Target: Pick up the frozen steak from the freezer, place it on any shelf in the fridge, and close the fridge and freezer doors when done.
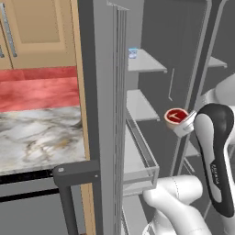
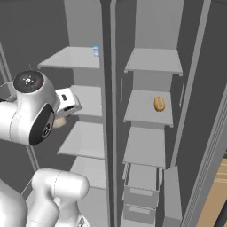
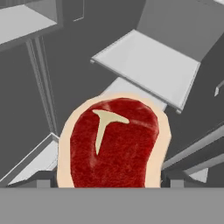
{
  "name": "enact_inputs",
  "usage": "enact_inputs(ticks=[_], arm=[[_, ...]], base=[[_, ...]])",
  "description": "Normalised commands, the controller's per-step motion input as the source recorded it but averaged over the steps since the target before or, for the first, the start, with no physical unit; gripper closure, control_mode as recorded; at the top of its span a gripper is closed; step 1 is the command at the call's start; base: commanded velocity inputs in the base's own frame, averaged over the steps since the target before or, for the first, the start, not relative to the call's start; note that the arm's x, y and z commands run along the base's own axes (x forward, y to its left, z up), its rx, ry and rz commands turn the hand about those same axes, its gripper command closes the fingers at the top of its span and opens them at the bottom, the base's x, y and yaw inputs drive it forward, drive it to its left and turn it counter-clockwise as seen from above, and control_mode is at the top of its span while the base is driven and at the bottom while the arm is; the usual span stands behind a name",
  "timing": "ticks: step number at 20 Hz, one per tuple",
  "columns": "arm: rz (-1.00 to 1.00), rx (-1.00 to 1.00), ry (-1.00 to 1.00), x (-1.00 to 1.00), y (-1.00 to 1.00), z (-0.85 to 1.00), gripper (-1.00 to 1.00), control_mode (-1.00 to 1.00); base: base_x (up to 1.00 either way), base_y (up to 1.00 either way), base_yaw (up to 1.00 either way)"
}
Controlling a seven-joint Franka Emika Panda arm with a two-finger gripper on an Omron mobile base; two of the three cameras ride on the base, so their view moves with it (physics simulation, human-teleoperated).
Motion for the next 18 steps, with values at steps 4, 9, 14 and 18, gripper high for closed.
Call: enact_inputs(ticks=[4, 9, 14, 18], arm=[[-0.04, 0.01, -0.19, 0.62, 0.24, 0.46, 1.0, -1.0], [-0.04, 0.05, -0.27, 0.61, 0.25, 0.79, 1.0, -1.0], [-0.02, 0.07, -0.18, 0.67, 0.33, 0.76, 1.0, -1.0], [0.0, 0.01, -0.04, 0.84, 0.41, 0.35, 1.0, -1.0]], base=[[0.0, 0.0, 0.0], [0.0, 0.0, 0.0], [0.0, 0.0, 0.0], [0.0, 0.0, 0.0]])
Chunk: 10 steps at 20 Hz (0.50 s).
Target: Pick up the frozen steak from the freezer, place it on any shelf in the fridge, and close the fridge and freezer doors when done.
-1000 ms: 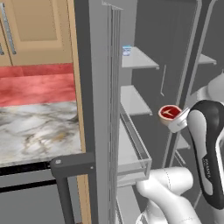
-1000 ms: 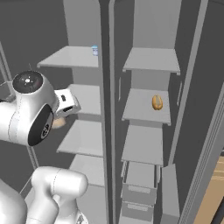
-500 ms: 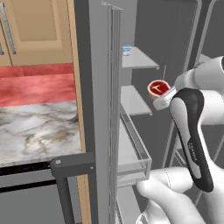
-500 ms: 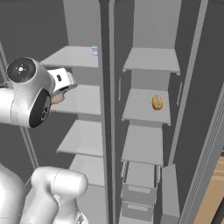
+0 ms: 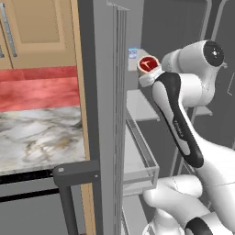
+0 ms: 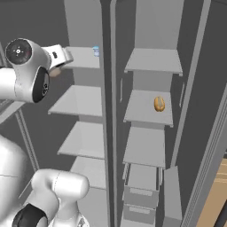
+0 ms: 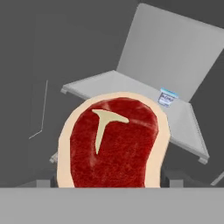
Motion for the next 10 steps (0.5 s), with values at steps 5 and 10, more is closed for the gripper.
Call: enact_inputs(ticks=[5, 10], arm=[[0.0, 0.0, 0.0, 0.99, 0.17, 0.1, 1.0, -1.0], [0.0, 0.0, 0.02, 1.0, 0.16, -0.12, 1.0, -1.0]], base=[[0.0, 0.0, 0.0], [0.0, 0.0, 0.0]])
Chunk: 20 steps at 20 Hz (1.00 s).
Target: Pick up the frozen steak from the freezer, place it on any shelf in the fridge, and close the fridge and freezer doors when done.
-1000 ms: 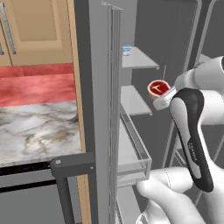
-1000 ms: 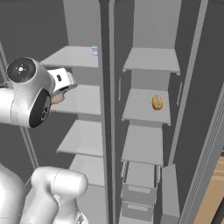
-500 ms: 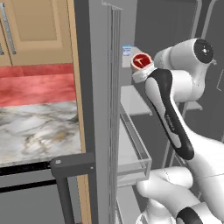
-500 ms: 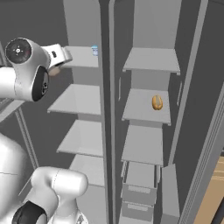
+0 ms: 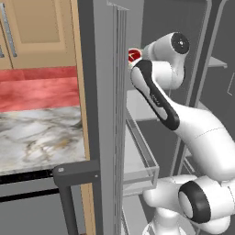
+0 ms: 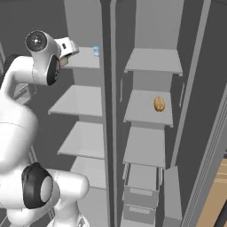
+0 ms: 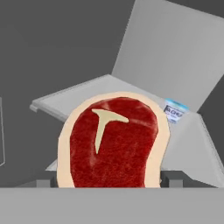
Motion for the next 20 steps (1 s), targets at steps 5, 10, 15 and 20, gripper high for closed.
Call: enact_inputs(ticks=[5, 10, 15, 20], arm=[[-0.01, 0.0, 0.0, 0.99, 0.16, -0.02, 1.0, -1.0], [-0.01, 0.0, 0.0, 0.94, 0.18, -0.02, 1.0, -1.0], [-0.02, 0.0, 0.0, 0.74, 0.14, -0.12, -1.0, -1.0], [-0.05, 0.0, 0.0, 0.29, 0.0, -0.06, -1.0, -1.0]], base=[[0.0, 0.0, 0.0], [0.0, 0.0, 0.0], [0.0, 0.0, 0.0], [0.0, 0.0, 0.0]])
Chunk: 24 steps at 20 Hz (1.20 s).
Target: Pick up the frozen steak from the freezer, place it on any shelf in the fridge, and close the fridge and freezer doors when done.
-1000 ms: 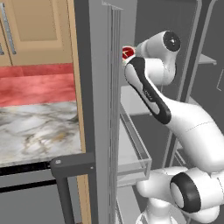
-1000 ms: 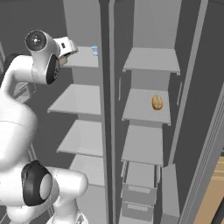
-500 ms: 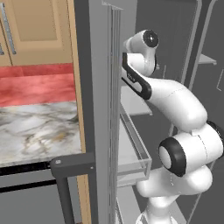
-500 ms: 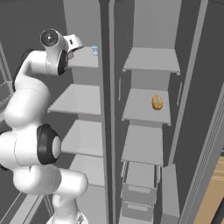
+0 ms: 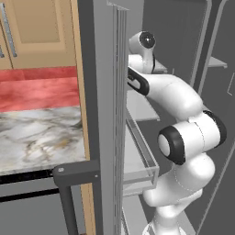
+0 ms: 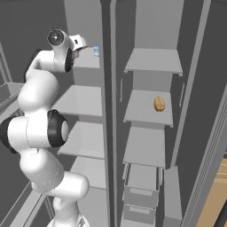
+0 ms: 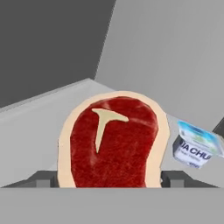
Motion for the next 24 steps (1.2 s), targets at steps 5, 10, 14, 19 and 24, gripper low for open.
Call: enact_inputs(ticks=[5, 10, 14, 19, 24], arm=[[-0.15, 0.0, 0.0, -0.02, 0.0, 0.26, -1.0, -1.0], [-0.16, 0.02, 0.0, -0.35, 0.0, 0.43, -1.0, -1.0], [-0.15, 0.05, 0.0, -0.99, -0.15, 0.38, -1.0, -1.0], [-0.09, 0.08, 0.0, -1.0, -0.44, 0.11, -1.0, -1.0], [-0.01, 0.08, 0.01, -1.0, -0.71, 0.0, -1.0, -1.0]], base=[[0.0, 0.0, 0.0], [0.0, 0.0, 0.0], [0.0, 0.0, 0.0], [0.0, 0.0, 0.0], [0.0, 0.0, 0.0]])
